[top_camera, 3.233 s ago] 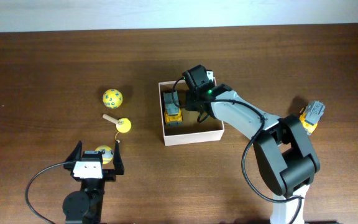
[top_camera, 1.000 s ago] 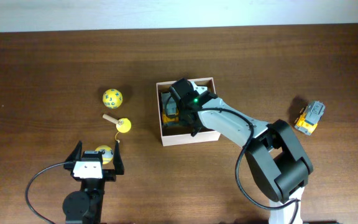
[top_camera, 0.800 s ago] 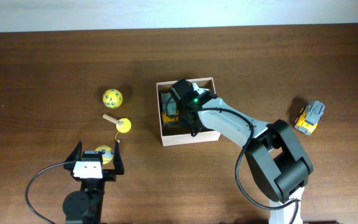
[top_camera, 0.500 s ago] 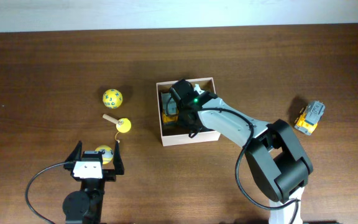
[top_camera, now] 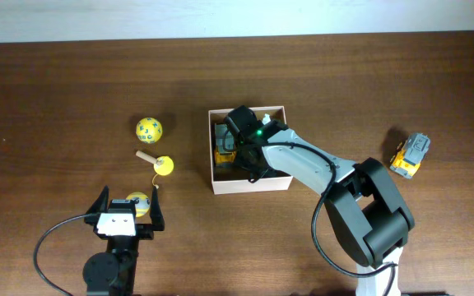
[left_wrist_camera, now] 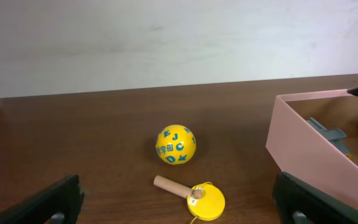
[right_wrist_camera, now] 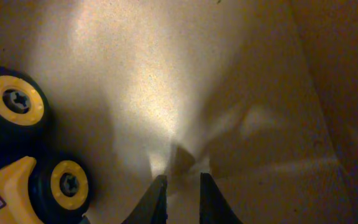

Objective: Pack container
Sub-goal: 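Open the right gripper and adjust the truck's position inside the box, then raise the right gripper out of the box toward the second truck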

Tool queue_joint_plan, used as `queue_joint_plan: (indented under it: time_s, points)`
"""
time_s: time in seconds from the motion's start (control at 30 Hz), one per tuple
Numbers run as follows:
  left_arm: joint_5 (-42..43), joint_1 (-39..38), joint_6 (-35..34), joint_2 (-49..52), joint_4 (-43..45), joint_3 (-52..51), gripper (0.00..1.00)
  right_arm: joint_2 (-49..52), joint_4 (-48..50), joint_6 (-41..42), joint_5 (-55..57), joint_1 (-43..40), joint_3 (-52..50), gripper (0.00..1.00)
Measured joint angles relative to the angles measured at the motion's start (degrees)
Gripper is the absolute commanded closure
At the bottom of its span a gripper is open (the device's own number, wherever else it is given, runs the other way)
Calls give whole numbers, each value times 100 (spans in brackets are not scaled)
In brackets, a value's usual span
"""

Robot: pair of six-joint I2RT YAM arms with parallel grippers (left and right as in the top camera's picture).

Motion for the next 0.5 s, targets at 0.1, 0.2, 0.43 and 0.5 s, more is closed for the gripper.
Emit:
queue_joint_plan:
  time_s: [0.1,0.2,0.43,0.5]
  points:
    - [0,0,0,0,0,0,1,0,37,52,4,0,0,86]
    - [0,0,0,0,0,0,1,0,238,61,11,-4,0,83]
    - [0,0,0,0,0,0,1,2,564,-560,271,-4,177,75]
    - [0,0,0,0,0,0,1,4,387,-789,439,-7,332,74]
